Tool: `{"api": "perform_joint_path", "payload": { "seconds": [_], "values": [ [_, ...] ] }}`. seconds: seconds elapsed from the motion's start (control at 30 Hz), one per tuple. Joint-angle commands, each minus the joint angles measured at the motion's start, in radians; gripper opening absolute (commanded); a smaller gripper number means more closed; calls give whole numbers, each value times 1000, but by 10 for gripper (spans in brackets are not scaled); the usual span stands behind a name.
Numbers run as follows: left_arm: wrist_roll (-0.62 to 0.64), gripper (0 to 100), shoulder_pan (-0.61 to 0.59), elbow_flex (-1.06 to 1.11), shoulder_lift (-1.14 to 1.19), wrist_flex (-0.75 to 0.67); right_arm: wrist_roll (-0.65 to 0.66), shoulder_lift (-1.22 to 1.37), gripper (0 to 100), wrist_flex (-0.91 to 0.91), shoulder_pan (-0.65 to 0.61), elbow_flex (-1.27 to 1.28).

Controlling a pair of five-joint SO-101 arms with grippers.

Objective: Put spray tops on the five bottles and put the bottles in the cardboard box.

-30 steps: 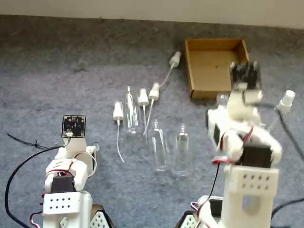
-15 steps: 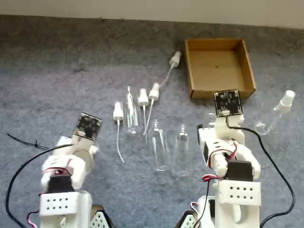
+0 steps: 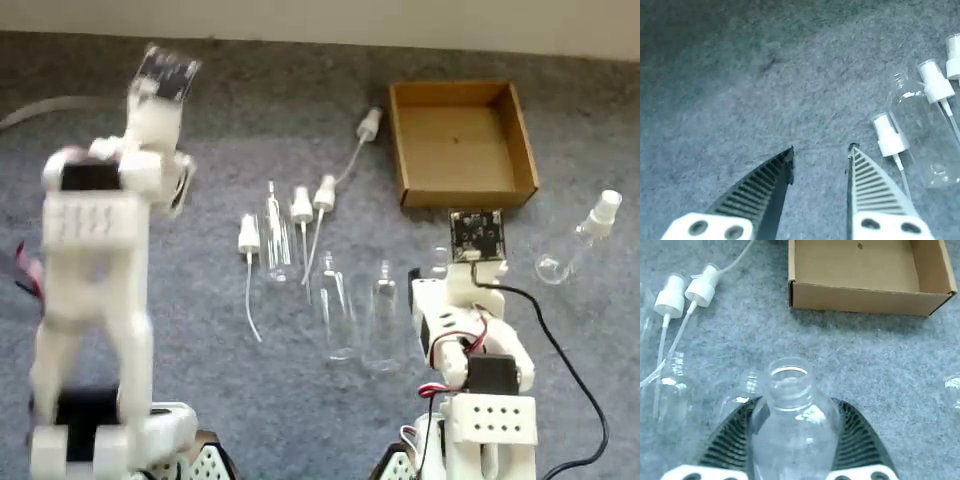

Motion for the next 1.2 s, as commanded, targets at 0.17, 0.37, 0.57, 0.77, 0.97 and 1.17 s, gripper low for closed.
{"api": "perform_joint_path", "payload": {
  "seconds": [0.17,0.37,0.57,0.77,0.97,1.17],
  "values": [
    [161,172,110,-1165,975,413,-12,-119,5,-22,-48,39],
    [238,172,77,-1293,1268,427,-12,-119,5,19,-58,41],
    [281,173,81,-1302,1305,430,-12,-119,5,24,-94,41],
    [282,220,133,-1164,1199,434,-12,-119,5,24,-94,41],
    [276,234,229,-963,1067,430,-12,-119,5,25,-94,41],
    [238,232,154,-951,1067,388,-12,-119,5,33,-94,41]
  ]
}}
